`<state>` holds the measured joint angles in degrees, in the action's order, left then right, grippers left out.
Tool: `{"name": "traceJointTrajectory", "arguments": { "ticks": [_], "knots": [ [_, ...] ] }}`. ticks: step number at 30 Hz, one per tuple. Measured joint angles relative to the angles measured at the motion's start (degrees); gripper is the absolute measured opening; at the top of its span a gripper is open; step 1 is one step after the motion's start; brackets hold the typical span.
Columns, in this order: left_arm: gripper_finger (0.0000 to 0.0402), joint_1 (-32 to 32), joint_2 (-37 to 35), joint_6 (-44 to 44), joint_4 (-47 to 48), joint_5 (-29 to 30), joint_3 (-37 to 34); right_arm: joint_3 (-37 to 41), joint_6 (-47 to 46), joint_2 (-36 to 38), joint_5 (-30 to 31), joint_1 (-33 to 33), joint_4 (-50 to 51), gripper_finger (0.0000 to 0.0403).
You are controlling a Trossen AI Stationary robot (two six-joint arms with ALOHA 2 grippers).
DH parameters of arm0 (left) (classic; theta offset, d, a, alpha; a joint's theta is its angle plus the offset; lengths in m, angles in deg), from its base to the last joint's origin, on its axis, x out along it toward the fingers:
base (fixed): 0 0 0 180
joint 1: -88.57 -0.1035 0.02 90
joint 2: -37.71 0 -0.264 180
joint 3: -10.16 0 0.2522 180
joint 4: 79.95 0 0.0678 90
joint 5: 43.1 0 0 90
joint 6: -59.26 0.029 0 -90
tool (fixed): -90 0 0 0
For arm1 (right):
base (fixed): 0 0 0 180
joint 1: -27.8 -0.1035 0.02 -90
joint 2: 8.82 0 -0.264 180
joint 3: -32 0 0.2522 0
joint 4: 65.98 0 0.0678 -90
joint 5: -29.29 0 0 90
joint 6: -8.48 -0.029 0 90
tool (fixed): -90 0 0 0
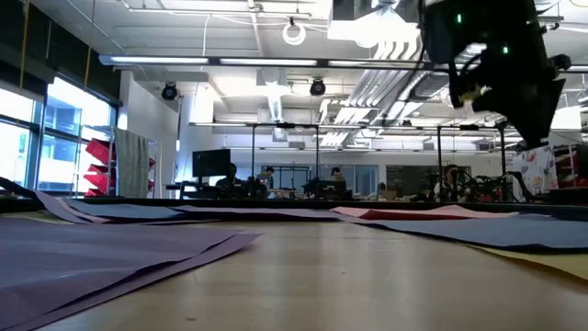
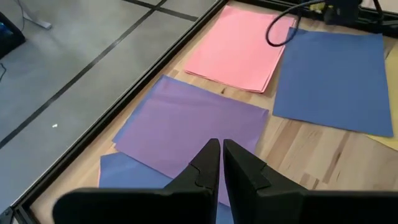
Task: Organize paper
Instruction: Put the blue paper on the middle right of the table, then adjust the yellow paper
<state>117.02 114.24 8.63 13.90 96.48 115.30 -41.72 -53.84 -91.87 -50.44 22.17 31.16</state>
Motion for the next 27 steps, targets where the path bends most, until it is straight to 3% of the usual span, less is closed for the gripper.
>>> {"name": "traceJointTrajectory", "arguments": {
  "ticks": [3,6,9,13,16,22,27],
  "knots": [
    [0.0000,0.0,0.0,-0.4,0.0,-0.1,0.0,-0.8,-0.3,0.0,-5.9,-8.7,-15.0,0.0141],
    [0.0000,0.0,0.0,-0.5,-0.1,-0.8,0.0,0.4,-10.5,0.0,-9.1,-19.0,-30.5,0.0130],
    [0.0000,0.5,0.0,-0.5,-0.4,-1.0,0.0,0.8,-23.8,-2.1,-7.0,-28.9,-42.6,0.0111],
    [0.0000,0.9,0.0,1.5,-0.6,-1.0,0.0,0.8,-35.4,-8.5,-2.9,-38.7,-49.3,0.0056],
    [0.0000,0.9,0.0,5.1,-0.6,-1.8,0.0,0.7,-39.3,-14.3,-1.9,-42.2,-51.2,0.0010],
    [0.0000,1.0,0.0,7.7,-0.6,-5.3,0.0,-0.2,-39.7,-23.2,-1.4,-43.2,-55.5,0.0001],
    [0.0000,1.4,0.0,7.8,-0.5,-6.1,0.0,-0.3,-38.4,-25.4,-1.8,-43.8,-65.5,0.0000]
  ]
}}
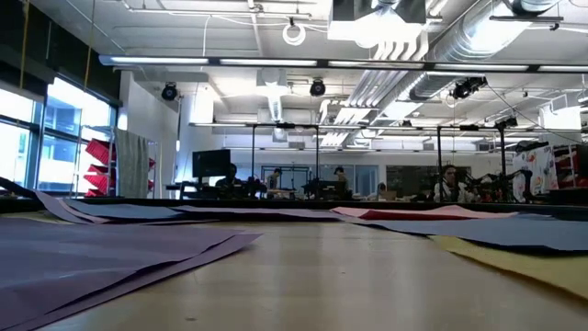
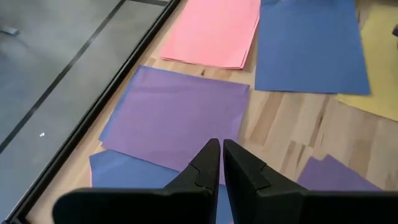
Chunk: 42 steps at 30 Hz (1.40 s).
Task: Organize paper
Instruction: Adjust the yellow paper, then adjust the purple paper on the bottom left of the table
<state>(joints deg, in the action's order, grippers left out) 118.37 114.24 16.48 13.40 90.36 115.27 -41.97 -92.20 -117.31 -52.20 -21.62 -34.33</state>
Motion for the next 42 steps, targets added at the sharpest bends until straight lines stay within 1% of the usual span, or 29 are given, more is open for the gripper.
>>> {"name": "traceJointTrajectory", "arguments": {
  "ticks": [7,12,14,17,21,24,26,28,30,33,35,37,39,42],
  "knots": [
    [0.0000,0.3,0.0,1.5,0.0,0.6,0.0,-0.3,-1.0,-0.1,0.2,-0.6,1.4,0.0000],
    [0.0000,0.3,0.0,2.0,0.0,0.8,0.0,-0.1,0.4,-0.3,0.1,-0.7,-2.3,0.0000],
    [0.0000,0.3,0.0,2.0,0.0,1.1,0.0,-0.5,0.5,-0.1,0.1,-0.5,-1.4,0.0000],
    [0.0000,0.2,0.0,2.0,-0.1,1.3,0.0,-2.7,1.5,1.3,2.0,0.3,4.4,0.0000],
    [0.0000,0.2,0.0,1.9,-0.2,2.1,0.0,-5.1,3.4,6.0,7.8,2.7,11.1,0.0000],
    [0.0000,0.1,0.0,1.4,-0.2,2.1,0.0,-5.1,5.9,9.6,10.7,5.9,17.4,0.0000],
    [0.0000,-0.2,0.0,1.3,-0.2,2.1,0.0,-5.0,7.9,11.5,10.9,8.8,24.5,0.0000],
    [0.0000,-0.2,0.0,1.3,-0.2,2.2,0.0,-3.4,12.6,12.3,9.1,12.3,28.5,0.0000],
    [0.0000,-0.4,0.0,1.4,-0.2,2.3,0.0,-0.8,20.3,12.8,4.9,16.5,28.7,0.0000],
    [0.0000,-0.6,0.0,1.4,-0.2,2.2,0.0,4.3,30.3,13.1,-4.1,22.3,23.6,0.0000],
    [0.0000,-0.6,0.0,1.4,-0.2,2.2,0.0,7.8,32.9,13.0,-8.6,25.2,19.6,0.0000],
    [0.0000,-0.7,0.0,1.4,-0.2,2.2,0.0,9.8,33.0,13.0,-11.7,27.3,15.1,0.0000],
    [0.0000,-0.7,0.0,1.4,-0.2,2.3,0.0,11.1,30.9,13.0,-13.2,28.8,11.0,0.0000],
    [0.0000,-0.6,0.0,1.0,-0.2,2.3,0.0,12.8,23.2,13.0,-11.4,30.5,5.6,0.0000]
  ]
}}
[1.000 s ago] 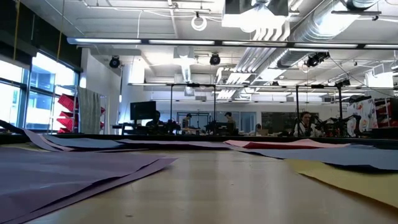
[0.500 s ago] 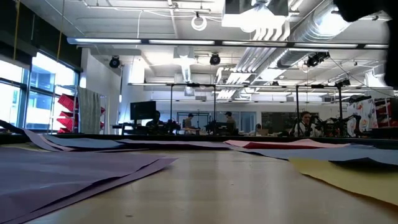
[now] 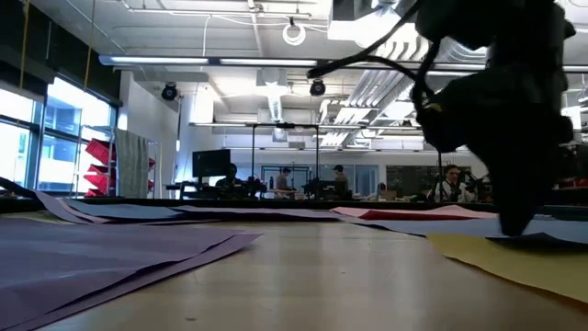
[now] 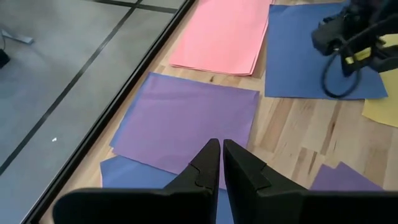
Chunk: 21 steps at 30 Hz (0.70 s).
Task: Organize paper
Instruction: Adjust the purple paper on the bottom left of the table
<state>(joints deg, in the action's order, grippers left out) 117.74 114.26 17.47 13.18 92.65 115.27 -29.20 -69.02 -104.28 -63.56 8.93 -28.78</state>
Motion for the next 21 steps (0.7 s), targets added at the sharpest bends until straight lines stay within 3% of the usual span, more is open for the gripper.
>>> {"name": "traceJointTrajectory", "arguments": {
  "ticks": [10,13,21],
  "knots": [
    [0.0000,-0.5,0.0,-0.1,0.0,2.1,0.0,4.4,-15.9,0.3,6.3,3.5,-9.5,0.0000],
    [0.0000,-0.7,0.0,-0.1,0.0,2.2,0.0,4.4,-13.5,0.2,8.9,3.5,-9.9,0.0000],
    [0.0000,-0.7,0.0,0.0,0.0,2.3,0.0,4.3,-7.7,0.2,7.6,2.6,-8.2,0.0000]
  ]
}}
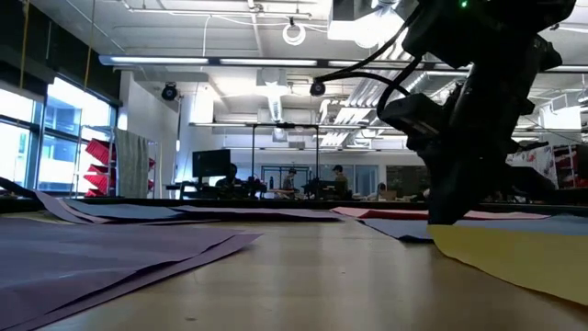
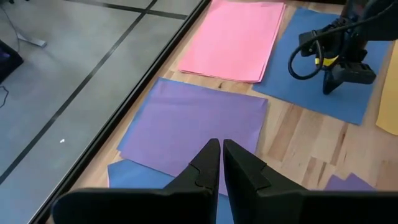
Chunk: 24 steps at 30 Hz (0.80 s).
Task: Organize paper
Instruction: Adjust the purple paper on the bottom left of the table
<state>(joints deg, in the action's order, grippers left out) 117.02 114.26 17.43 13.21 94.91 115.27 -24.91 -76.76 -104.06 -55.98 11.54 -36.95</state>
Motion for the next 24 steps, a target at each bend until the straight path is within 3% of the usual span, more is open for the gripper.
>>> {"name": "traceJointTrajectory", "arguments": {
  "ticks": [15,24],
  "knots": [
    [0.0000,0.0,0.0,0.0,0.0,0.1,0.0,0.1,-3.2,0.6,0.9,-1.4,1.3,0.0000],
    [0.0000,0.0,0.0,0.0,0.0,0.1,0.0,0.4,-3.2,9.3,4.5,-2.2,5.5,0.0000]
  ]
}}
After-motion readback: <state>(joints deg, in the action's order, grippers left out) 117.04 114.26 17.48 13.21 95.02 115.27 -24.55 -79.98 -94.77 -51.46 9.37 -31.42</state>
